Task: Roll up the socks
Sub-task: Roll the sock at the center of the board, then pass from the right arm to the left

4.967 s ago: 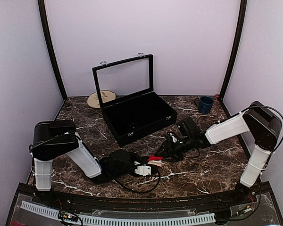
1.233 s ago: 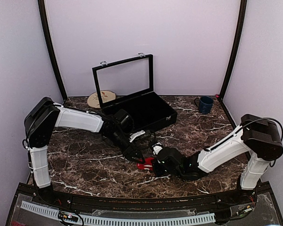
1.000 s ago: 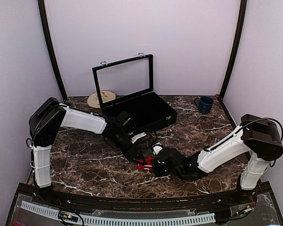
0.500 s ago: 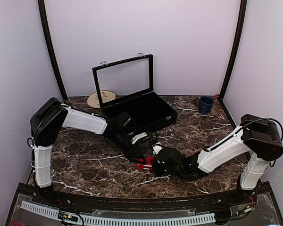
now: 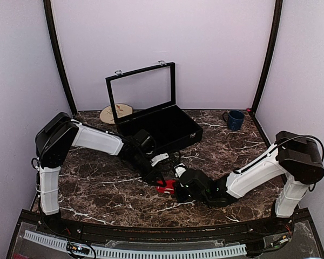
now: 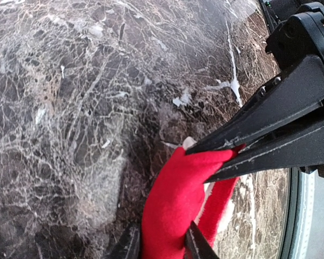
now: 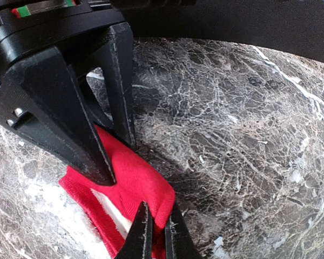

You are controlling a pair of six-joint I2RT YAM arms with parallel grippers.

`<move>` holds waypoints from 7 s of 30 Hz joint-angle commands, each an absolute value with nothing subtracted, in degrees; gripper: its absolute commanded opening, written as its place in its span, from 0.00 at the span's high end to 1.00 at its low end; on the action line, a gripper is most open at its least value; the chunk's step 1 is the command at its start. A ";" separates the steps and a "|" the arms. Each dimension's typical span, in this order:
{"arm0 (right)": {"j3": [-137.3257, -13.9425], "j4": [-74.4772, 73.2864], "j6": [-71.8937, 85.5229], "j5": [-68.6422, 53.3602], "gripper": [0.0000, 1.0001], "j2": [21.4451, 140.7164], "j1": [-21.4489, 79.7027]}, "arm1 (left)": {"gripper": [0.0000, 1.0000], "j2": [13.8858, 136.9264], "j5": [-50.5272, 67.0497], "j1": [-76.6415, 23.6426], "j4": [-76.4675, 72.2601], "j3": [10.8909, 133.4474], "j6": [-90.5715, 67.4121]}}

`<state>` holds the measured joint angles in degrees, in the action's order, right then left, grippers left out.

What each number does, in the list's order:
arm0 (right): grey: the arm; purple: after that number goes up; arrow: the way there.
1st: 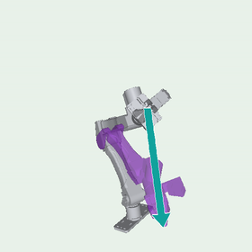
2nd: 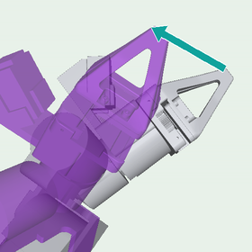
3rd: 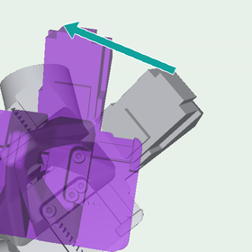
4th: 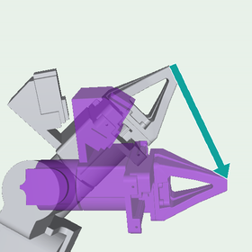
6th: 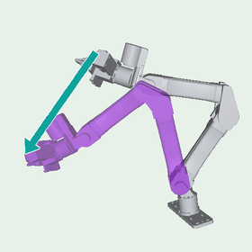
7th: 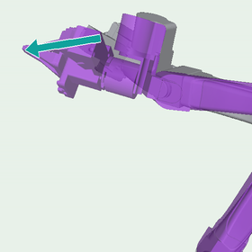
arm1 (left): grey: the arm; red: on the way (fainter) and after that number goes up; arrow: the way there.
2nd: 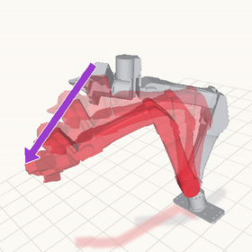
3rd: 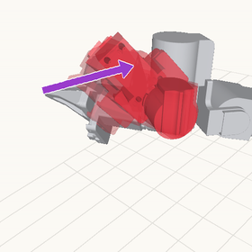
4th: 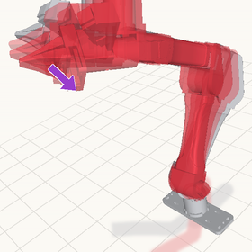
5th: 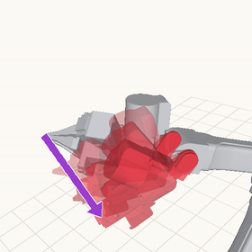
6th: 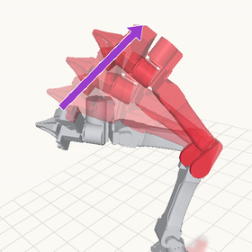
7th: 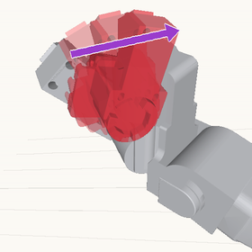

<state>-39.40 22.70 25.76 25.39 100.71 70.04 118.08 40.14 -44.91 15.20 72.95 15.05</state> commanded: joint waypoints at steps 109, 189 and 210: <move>-42.31 10.64 63.57 -17.99 0.58 106.08 58.81 | 1.00 116.42 -33.27 -74.45 -51.35 30.92 44.97; -37.74 3.92 42.62 13.94 1.00 100.70 68.61 | 0.41 105.38 33.33 -52.04 23.25 69.67 6.86; -33.34 8.66 40.66 11.76 1.00 98.25 68.81 | 0.36 115.29 46.08 -47.97 19.23 73.77 6.22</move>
<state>-36.27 16.34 42.04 13.96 96.90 68.31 114.37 43.51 -48.58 19.40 71.35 5.10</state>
